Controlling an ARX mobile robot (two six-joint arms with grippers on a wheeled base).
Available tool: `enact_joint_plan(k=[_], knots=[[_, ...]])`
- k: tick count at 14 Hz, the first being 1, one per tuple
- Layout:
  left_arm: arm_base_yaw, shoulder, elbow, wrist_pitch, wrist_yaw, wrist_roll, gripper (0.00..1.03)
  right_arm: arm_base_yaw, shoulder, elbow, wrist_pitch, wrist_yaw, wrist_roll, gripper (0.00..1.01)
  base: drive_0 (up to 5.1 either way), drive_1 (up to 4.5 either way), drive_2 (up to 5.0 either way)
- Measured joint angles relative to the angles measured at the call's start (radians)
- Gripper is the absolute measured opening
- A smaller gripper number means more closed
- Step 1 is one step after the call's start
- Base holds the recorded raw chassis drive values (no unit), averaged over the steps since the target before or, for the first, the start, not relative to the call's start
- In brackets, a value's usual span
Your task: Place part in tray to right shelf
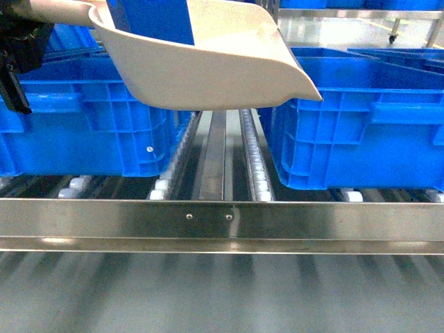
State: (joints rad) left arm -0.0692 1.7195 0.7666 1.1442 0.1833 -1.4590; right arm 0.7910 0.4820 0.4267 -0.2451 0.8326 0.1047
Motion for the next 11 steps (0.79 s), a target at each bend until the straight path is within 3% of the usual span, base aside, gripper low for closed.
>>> enact_joint_plan(k=[11], knots=[[0.0, 0.0, 0.0, 0.0, 0.0, 0.0, 0.14, 0.0, 0.0, 0.0, 0.0, 0.0, 0.0, 0.98, 0.0, 0.0, 0.0]])
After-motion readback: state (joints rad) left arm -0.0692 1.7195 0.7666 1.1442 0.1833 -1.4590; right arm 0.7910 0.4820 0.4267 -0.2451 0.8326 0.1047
